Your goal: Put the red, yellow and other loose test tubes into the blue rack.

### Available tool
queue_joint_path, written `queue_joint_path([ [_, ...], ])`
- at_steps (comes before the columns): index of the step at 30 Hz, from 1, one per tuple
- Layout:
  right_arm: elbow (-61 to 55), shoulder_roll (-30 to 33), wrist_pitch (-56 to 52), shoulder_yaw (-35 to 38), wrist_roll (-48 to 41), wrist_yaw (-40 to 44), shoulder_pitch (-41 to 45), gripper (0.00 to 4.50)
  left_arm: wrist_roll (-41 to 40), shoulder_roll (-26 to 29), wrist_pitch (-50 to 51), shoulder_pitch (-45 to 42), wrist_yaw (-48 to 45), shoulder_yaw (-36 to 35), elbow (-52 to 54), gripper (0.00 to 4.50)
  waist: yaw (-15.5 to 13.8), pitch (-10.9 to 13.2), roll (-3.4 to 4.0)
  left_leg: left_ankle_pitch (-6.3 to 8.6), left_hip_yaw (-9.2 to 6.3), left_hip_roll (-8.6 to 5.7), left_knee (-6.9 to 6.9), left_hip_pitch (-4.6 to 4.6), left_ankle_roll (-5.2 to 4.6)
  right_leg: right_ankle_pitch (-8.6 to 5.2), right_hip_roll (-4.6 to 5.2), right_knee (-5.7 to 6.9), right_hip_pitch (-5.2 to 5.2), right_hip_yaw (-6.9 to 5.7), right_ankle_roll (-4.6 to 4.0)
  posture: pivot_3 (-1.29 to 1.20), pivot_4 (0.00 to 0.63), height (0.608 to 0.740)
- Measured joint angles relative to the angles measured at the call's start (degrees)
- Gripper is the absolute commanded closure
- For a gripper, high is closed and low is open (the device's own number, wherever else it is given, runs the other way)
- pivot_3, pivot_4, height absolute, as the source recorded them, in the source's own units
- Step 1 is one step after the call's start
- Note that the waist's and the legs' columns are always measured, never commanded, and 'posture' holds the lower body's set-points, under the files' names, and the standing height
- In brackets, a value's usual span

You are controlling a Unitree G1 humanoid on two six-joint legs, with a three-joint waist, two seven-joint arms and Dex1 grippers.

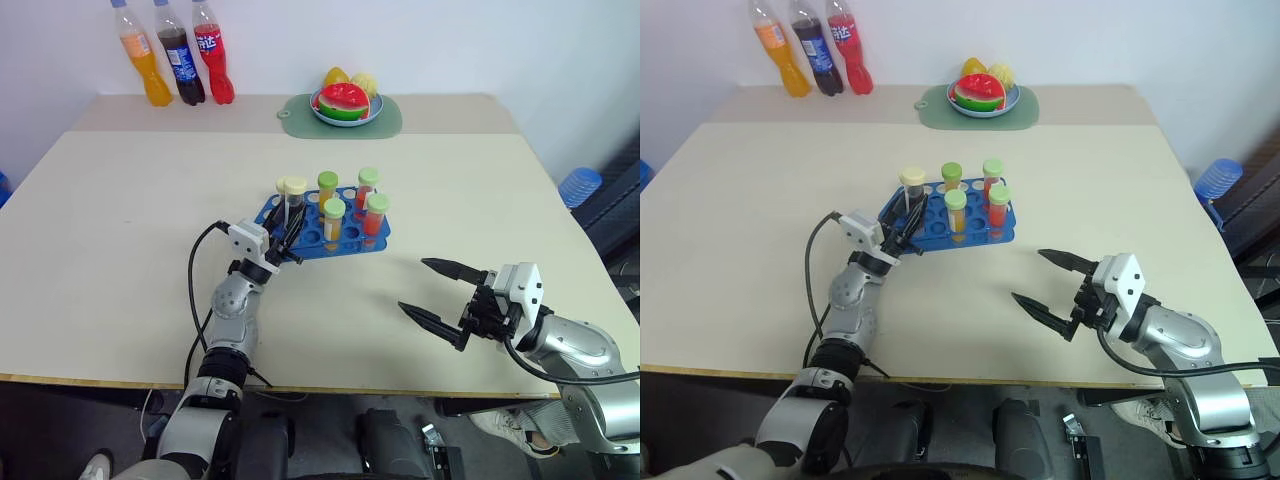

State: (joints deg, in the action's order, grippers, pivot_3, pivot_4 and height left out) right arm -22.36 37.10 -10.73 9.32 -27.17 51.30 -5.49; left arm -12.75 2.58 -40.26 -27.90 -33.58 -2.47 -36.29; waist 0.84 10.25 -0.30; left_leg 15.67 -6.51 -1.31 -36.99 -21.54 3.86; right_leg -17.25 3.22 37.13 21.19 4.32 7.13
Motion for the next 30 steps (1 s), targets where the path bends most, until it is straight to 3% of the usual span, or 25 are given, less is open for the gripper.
queue_joint_path([
  [15,0.10,-0.01,0.40,-0.05,-0.03,0.74,0.81,0.00,2.22,1.22,-8.04,-2.92,0.06,0.05,-7.87,3.61,-0.13,-0.03,0.05,0.00,0.00,0.00,0.00,0.04,0.00,0.00,0.01,0.00,-0.05,0.00,0.00,0.00,0.150,0.740],
  [30,0.06,0.08,-0.81,-0.02,-0.12,1.05,0.83,0.00,-0.33,-0.29,-6.22,-2.52,-4.57,0.50,-6.36,3.61,-0.27,-0.03,0.05,0.04,0.00,-0.06,0.00,0.03,-0.08,-0.05,0.06,-0.10,-0.10,0.00,0.07,0.00,0.150,0.740],
])
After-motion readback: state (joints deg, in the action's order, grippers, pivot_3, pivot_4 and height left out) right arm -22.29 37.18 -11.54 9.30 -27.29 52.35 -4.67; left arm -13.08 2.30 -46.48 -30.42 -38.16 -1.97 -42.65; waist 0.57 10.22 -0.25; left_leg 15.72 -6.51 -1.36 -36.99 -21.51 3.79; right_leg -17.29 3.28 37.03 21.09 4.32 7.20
